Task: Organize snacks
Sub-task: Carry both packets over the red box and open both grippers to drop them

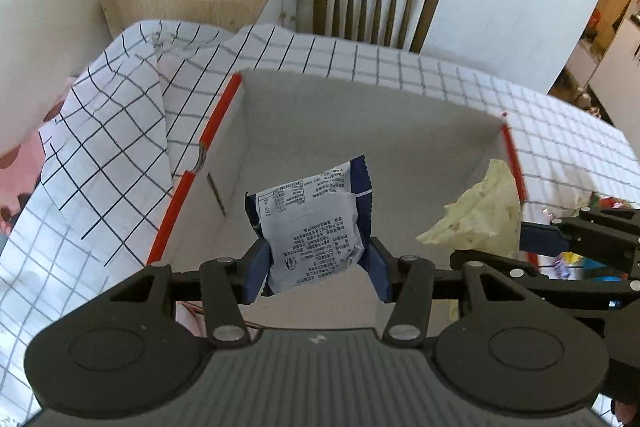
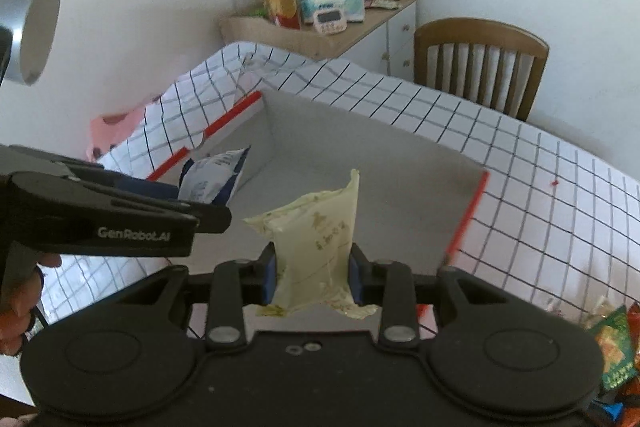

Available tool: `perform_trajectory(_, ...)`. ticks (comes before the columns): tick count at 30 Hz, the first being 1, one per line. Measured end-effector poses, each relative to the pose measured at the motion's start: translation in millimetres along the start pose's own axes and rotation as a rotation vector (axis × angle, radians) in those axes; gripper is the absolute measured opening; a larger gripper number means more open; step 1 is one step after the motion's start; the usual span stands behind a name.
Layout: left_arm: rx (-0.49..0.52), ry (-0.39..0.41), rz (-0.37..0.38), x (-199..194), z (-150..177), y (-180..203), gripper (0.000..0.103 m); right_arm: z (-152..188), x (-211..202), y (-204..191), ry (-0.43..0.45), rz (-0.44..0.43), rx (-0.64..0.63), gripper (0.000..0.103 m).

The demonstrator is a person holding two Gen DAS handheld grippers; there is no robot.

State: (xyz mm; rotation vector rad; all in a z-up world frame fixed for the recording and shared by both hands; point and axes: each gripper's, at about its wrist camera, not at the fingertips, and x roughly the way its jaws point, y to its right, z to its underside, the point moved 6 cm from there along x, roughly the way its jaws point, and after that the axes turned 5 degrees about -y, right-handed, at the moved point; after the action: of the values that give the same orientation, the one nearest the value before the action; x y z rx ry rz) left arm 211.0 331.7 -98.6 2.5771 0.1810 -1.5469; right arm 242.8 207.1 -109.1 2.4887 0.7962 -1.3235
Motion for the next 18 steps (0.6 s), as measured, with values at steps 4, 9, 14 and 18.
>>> perform_trajectory(4, 0.019, -0.033, -0.012, 15.9, 0.0, -0.2, 0.052, 3.5, 19.6, -0.8, -0.040, 0.018, 0.006, 0.032)
perform_trajectory(9, 0.047, -0.086, -0.023, 36.6, 5.3, 1.3, 0.052, 9.8, 35.3, -2.2, -0.091, 0.032, -0.003, 0.033)
perform_trajectory(14, 0.059, -0.104, -0.014, 45.9, 9.5, 4.1, 0.052, 15.5, 43.5, -2.9, -0.128, 0.052, -0.004, 0.036)
perform_trajectory(18, 0.068, -0.095, -0.011, 45.7, 8.3, 5.9, 0.053, 16.9, 45.6, -2.5, -0.133, 0.064, -0.002, 0.038)
